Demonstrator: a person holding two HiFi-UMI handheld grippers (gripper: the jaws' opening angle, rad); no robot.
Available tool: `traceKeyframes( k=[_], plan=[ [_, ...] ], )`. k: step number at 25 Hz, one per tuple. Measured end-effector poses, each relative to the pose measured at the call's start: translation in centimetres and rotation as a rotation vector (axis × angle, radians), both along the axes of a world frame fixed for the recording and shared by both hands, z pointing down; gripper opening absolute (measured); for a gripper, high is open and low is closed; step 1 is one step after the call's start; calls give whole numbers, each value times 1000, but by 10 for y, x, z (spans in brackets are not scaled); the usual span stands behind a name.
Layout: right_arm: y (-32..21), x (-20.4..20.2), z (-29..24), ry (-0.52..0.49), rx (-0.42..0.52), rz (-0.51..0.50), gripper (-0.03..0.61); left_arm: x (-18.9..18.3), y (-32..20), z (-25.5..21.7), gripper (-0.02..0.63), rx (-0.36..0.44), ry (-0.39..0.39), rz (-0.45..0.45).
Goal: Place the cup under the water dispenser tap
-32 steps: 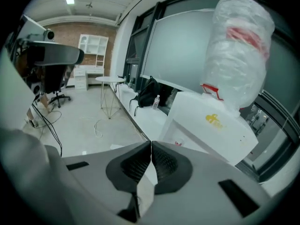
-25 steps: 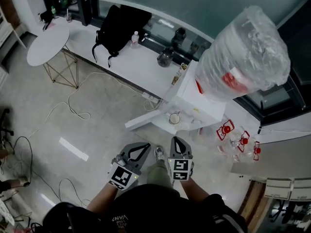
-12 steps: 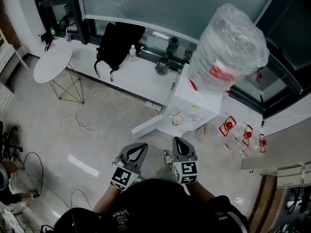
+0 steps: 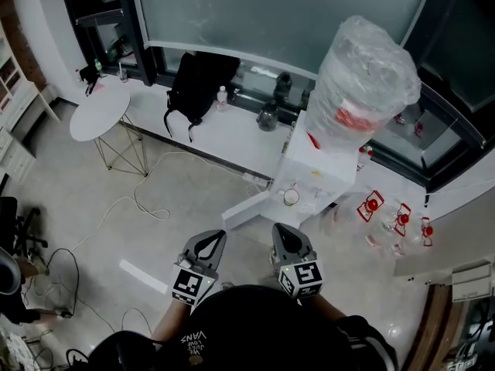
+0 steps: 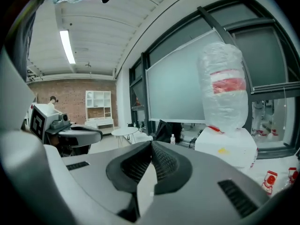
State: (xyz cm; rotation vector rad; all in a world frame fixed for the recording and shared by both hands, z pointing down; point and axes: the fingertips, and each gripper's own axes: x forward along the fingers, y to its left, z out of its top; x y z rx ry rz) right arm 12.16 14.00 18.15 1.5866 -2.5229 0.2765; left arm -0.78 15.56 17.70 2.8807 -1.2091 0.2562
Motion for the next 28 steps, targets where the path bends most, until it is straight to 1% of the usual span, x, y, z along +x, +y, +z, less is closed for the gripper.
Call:
traceKeyframes(
  k=[6, 16, 21, 28],
  plan=[
    [11, -11, -4, -13, -17, -26, 43, -17, 12, -5, 20, 1, 4, -39],
    [12, -36, -15, -41, 0, -84, 43, -38, 25, -2, 20, -28, 5, -113],
    [12, -47, -20, -31, 36, -106, 43, -47, 26, 3, 20, -32, 8, -122],
    [12, -51, -12, -18, 32, -104, 43, -56, 25, 13, 20, -32, 20, -135]
  ],
)
